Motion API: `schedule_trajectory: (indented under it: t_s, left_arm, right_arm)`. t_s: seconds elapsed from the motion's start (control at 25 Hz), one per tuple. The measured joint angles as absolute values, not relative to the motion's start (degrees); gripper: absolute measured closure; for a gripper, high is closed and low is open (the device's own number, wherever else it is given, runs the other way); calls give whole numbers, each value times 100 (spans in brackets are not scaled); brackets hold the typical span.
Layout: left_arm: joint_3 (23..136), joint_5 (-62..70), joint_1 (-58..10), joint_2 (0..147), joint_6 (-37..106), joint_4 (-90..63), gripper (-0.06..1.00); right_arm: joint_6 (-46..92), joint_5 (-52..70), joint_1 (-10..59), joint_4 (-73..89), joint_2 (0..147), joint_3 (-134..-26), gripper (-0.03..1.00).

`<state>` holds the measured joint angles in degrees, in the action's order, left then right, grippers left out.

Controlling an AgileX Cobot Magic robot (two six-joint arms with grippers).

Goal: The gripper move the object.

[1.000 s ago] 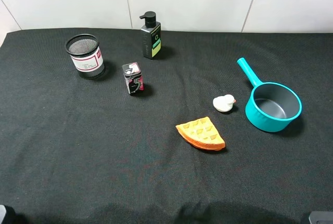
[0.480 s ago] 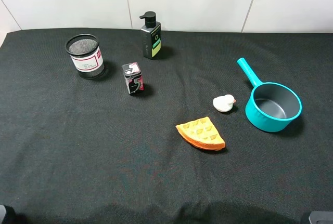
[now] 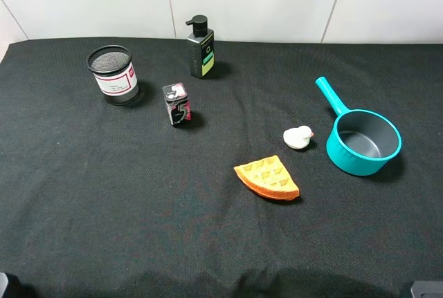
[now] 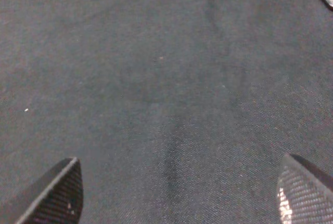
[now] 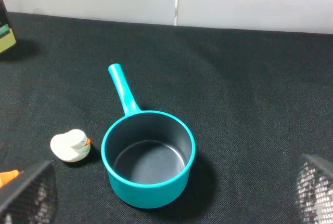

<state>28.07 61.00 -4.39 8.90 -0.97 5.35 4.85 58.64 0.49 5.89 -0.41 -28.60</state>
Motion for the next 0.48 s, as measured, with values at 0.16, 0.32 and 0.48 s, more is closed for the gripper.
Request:
schedule_trajectory:
  t_s: [0.16, 0.32, 0.48]
  left_arm:
    - [2807, 6100, -191, 890, -97, 535, 15]
    - [2807, 6100, -181, 890, -91, 540, 15]
    - [2807, 6100, -181, 890, -91, 540, 15]
  right_arm:
    - [485, 5864, 49, 589, -41, -2860, 27]
    - [485, 5864, 49, 589, -41, -2860, 27]
    - [485, 5864, 49, 589, -41, -2860, 27]
